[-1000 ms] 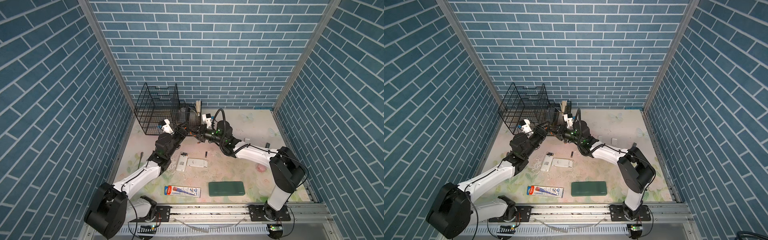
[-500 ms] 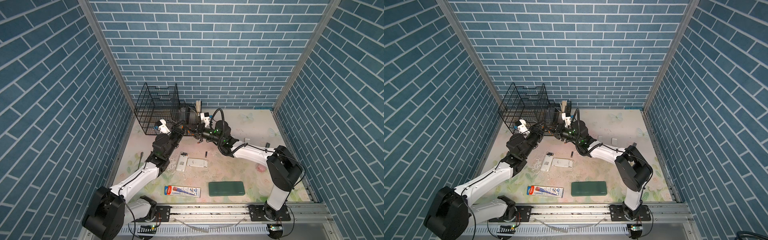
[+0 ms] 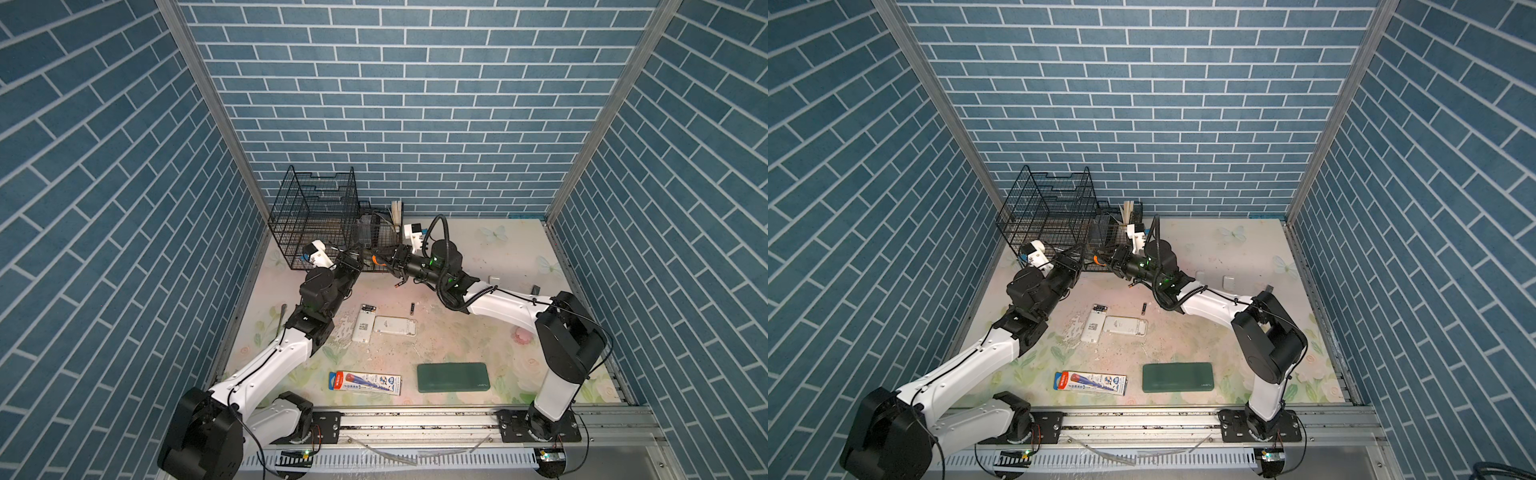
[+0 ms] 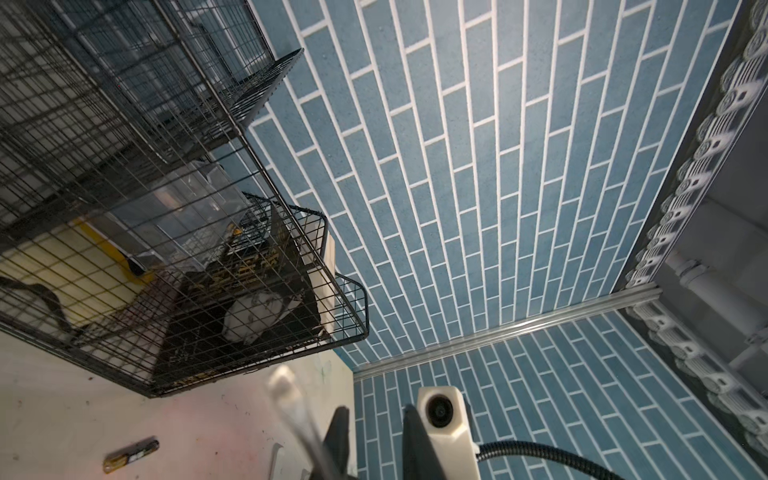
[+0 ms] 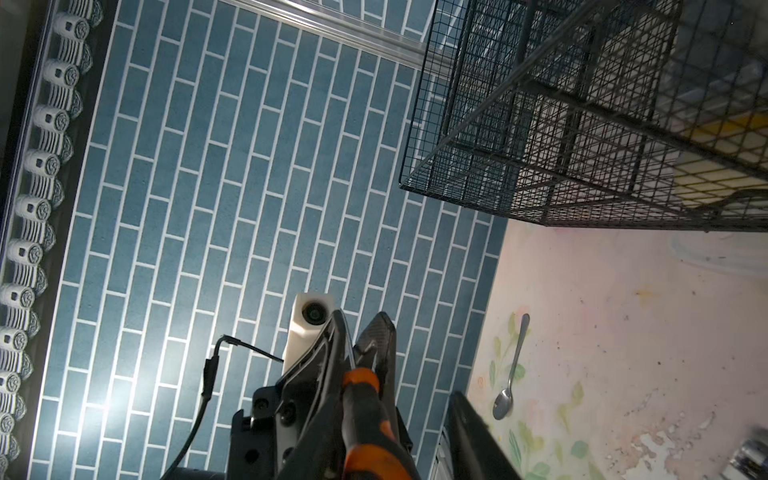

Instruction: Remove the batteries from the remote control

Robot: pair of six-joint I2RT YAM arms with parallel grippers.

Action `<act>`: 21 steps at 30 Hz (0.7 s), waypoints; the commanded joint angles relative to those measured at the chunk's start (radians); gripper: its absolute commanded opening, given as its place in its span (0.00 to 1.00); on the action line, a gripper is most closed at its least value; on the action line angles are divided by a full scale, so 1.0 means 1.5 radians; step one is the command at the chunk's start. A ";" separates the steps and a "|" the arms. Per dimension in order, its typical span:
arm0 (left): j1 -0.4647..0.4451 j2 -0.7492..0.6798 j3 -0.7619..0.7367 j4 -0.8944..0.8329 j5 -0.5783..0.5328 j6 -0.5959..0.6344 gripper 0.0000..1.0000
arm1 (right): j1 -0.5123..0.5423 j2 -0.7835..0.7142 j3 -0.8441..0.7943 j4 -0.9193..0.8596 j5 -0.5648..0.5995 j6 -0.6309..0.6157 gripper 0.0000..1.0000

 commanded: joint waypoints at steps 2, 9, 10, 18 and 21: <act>0.011 -0.014 -0.008 -0.018 0.004 0.012 0.00 | -0.002 -0.026 -0.021 0.005 0.002 -0.020 0.18; 0.043 -0.020 0.004 -0.080 0.054 -0.027 0.00 | -0.005 -0.120 -0.030 -0.220 -0.022 -0.239 0.46; 0.051 -0.022 0.012 -0.104 0.068 -0.032 0.00 | -0.006 -0.141 -0.026 -0.274 -0.013 -0.296 0.48; 0.077 -0.053 0.042 -0.243 0.116 -0.083 0.00 | -0.014 -0.205 -0.030 -0.359 -0.035 -0.452 0.54; 0.078 -0.066 0.046 -0.290 0.121 -0.104 0.00 | -0.010 -0.202 -0.031 -0.359 -0.042 -0.483 0.54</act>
